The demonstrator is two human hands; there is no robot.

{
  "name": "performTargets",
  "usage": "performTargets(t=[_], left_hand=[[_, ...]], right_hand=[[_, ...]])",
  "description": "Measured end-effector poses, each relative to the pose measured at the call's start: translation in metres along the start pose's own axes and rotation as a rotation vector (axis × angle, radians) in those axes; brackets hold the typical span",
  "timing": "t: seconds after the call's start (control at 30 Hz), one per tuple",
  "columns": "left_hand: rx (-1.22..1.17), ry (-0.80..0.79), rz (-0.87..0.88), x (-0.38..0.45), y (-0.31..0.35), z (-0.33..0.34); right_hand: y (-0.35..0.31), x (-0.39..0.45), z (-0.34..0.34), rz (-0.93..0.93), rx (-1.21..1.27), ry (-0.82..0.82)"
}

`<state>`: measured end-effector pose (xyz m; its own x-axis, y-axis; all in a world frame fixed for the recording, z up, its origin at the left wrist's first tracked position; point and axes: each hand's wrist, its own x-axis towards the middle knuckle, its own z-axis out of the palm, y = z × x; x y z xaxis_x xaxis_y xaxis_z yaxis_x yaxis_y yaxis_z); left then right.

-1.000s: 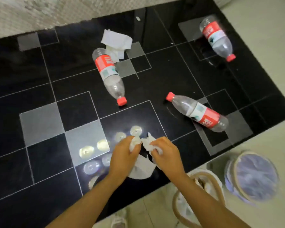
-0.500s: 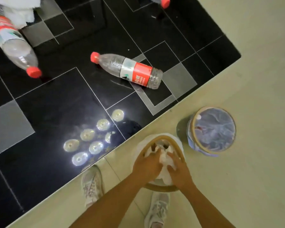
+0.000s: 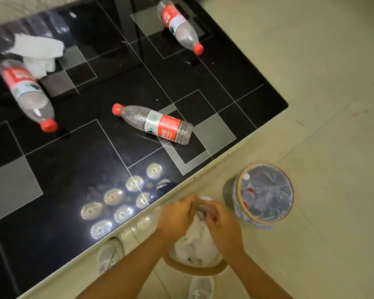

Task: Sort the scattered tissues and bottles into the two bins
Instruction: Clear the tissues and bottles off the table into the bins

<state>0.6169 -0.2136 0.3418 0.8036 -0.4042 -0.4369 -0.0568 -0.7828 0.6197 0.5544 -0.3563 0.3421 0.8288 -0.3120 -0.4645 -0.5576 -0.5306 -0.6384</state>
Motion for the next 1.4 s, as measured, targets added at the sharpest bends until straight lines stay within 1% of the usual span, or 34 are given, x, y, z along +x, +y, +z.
performTargets(t=[0.07, 0.13, 0.23, 0.3, 0.4, 0.47, 0.5, 0.57, 0.63, 0.73, 0.87, 1.03, 1.13, 1.2, 1.3, 1.4], left_hand=[[-0.138, 0.210, -0.030, 0.006, 0.010, -0.022], [-0.355, 0.412, -0.088, 0.009, 0.022, -0.046], [-0.659, 0.630, -0.178, 0.022, 0.029, -0.079], [-0.827, 0.718, -0.269, 0.040, 0.027, -0.099], [-1.032, 0.756, -0.465, 0.083, 0.020, -0.122], [-1.113, 0.806, -0.541, 0.118, 0.012, -0.136], [-1.116, 0.830, -0.575, 0.134, 0.009, -0.145], [-1.063, 0.832, -0.633, 0.163, 0.001, -0.162], [-0.965, 0.803, -0.653, 0.186, -0.012, -0.177], [-0.890, 0.753, -0.555, 0.211, -0.032, -0.198], [-0.804, 0.616, -0.520, 0.239, -0.048, -0.219], [-1.050, 0.572, -0.404, 0.261, -0.048, -0.236], [-1.158, 0.565, -0.307, 0.262, -0.042, -0.251], [-1.201, 0.567, -0.238, 0.259, -0.037, -0.262], [-1.218, 0.581, -0.151, 0.252, -0.028, -0.271], [-1.196, 0.607, -0.140, 0.244, -0.023, -0.272]], right_hand=[[-0.024, 0.004, -0.012, -0.134, -0.002, 0.062], [-0.050, 0.010, -0.023, -0.267, -0.011, 0.130], [-0.088, 0.028, -0.031, -0.436, -0.017, 0.171], [-0.109, 0.050, -0.031, -0.486, -0.034, 0.172], [-0.141, 0.093, -0.031, -0.482, -0.049, 0.205], [-0.161, 0.131, -0.035, -0.449, -0.029, 0.225], [-0.172, 0.150, -0.039, -0.430, -0.023, 0.247], [-0.192, 0.189, -0.047, -0.384, -0.003, 0.289], [-0.212, 0.227, -0.054, -0.345, 0.005, 0.314], [-0.235, 0.280, -0.063, -0.317, -0.050, 0.347], [-0.253, 0.338, -0.064, -0.258, -0.173, 0.276], [-0.267, 0.379, -0.057, -0.242, -0.305, 0.201], [-0.274, 0.392, -0.048, -0.189, -0.345, 0.173], [-0.274, 0.396, -0.043, -0.183, -0.370, 0.171], [-0.270, 0.395, -0.041, -0.229, -0.399, 0.212], [-0.266, 0.393, -0.041, -0.232, -0.398, 0.226]])
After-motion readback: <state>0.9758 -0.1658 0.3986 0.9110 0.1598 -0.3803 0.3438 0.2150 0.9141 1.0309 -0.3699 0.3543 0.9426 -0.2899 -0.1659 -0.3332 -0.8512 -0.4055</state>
